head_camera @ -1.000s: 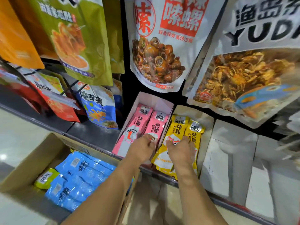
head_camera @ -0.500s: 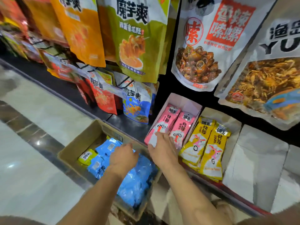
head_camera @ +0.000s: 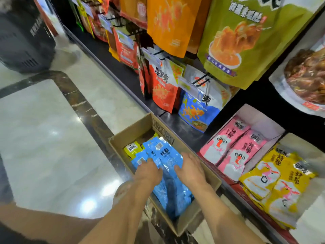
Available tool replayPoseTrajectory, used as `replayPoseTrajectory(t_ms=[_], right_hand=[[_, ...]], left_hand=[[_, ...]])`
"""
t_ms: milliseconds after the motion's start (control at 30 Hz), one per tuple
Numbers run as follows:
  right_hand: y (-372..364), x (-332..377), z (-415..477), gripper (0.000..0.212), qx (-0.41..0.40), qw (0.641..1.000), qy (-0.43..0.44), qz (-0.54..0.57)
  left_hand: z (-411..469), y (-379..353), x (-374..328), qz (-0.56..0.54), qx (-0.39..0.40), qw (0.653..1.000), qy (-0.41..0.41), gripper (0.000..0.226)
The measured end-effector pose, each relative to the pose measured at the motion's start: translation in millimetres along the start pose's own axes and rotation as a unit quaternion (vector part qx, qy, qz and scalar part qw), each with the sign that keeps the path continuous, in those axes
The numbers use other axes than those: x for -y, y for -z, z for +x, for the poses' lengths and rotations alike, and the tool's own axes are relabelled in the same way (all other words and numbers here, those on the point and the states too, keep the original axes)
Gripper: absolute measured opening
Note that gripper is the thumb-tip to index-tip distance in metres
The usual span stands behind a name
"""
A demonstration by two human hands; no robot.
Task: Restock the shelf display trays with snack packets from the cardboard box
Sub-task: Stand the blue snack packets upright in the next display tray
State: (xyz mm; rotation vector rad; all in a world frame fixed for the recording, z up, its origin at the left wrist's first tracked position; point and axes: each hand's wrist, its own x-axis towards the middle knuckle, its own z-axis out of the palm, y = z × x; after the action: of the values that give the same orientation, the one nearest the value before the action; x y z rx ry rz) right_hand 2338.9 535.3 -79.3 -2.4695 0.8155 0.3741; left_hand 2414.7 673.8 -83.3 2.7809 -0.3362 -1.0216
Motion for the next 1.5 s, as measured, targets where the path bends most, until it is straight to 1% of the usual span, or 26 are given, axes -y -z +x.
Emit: replayPoseTrajectory(t_ms=[167,300,433,533,600,667,733,833,1067,1133,1200,1333,1400,1500], right_hand=[[-23,-2,19,0.065,0.051,0.999,0.005,-0.020],[-42,-9,30,0.074,0.094,0.995,0.003,-0.033],[-58,-16,34,0.079,0.083,0.993,0.013,-0.078],[-64,-19,36,0.074,0.057,0.994,0.018,-0.091],[-64,-21,37,0.065,0.046,0.994,0.022,-0.092],[-63,-22,38,0.059,0.043,0.994,0.023,-0.094],[-61,-23,37,0.053,0.041,0.996,0.012,-0.077],[-57,-27,35,0.054,0.054,0.997,-0.003,-0.051],[-48,-39,19,0.053,0.057,0.995,-0.045,0.070],[-45,-42,15,0.052,0.048,0.992,-0.054,0.101],[-41,-42,13,0.049,0.036,0.991,-0.062,0.116],[-36,-39,8,0.042,0.021,0.988,-0.065,0.139],[-35,-38,4,0.038,0.014,0.988,-0.057,0.142],[-33,-39,1,0.033,-0.003,0.985,-0.048,0.167]], left_hand=[[14,-20,-1,-0.021,0.021,0.999,0.036,0.067],[28,-33,-2,-0.043,0.031,0.998,0.046,0.072],[37,-38,-4,-0.049,0.020,0.998,0.044,0.080],[37,-46,-2,-0.062,0.003,0.996,0.065,0.094],[37,-52,-1,-0.092,-0.021,0.992,0.082,0.101],[39,-53,0,-0.134,-0.027,0.985,0.101,0.104],[43,-52,1,-0.177,-0.029,0.976,0.123,0.103],[44,-51,3,-0.207,-0.037,0.967,0.142,0.102],[41,-44,10,-0.290,-0.041,0.944,0.151,0.085],[40,-42,12,-0.300,-0.046,0.941,0.147,0.076],[37,-42,9,-0.291,-0.049,0.945,0.141,0.065],[27,-47,-10,-0.203,-0.075,0.970,0.110,0.054],[25,-52,-24,-0.210,-0.055,0.972,0.095,0.061],[30,-60,-40,-0.217,0.000,0.971,0.100,0.096]])
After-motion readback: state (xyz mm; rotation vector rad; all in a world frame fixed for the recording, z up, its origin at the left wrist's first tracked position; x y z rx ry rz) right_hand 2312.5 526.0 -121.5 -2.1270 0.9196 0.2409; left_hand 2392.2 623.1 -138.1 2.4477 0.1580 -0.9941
